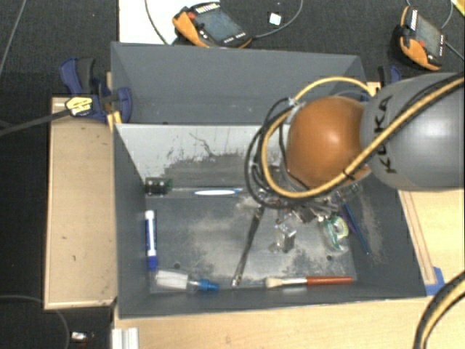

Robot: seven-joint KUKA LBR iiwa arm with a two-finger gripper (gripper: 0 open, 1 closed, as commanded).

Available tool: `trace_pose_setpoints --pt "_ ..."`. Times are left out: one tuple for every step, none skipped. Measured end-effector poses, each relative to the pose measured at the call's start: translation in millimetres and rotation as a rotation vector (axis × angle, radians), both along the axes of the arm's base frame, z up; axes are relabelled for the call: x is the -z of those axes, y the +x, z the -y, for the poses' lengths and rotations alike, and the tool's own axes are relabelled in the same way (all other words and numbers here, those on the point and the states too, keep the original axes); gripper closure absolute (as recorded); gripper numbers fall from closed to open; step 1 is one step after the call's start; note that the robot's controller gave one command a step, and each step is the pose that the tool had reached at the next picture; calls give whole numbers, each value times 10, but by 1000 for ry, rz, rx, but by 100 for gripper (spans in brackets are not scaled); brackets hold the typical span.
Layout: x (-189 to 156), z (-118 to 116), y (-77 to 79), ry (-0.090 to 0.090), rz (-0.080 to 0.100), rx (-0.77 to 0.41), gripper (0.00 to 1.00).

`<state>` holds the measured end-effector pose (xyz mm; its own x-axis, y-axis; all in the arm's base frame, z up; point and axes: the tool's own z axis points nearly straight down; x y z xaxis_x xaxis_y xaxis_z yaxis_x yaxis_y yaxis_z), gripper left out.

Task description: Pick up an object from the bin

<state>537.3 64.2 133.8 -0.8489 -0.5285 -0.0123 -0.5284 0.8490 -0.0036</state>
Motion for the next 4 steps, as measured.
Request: trace_pose_setpoints --pt "342 -177 -611 -3 -10 -137 0" --pt "635 -49 142 -5 9 -395 0" --pt "629 449 -599 -2 -2 -159 100" --pt "628 449 -599 -2 -2 -159 100"
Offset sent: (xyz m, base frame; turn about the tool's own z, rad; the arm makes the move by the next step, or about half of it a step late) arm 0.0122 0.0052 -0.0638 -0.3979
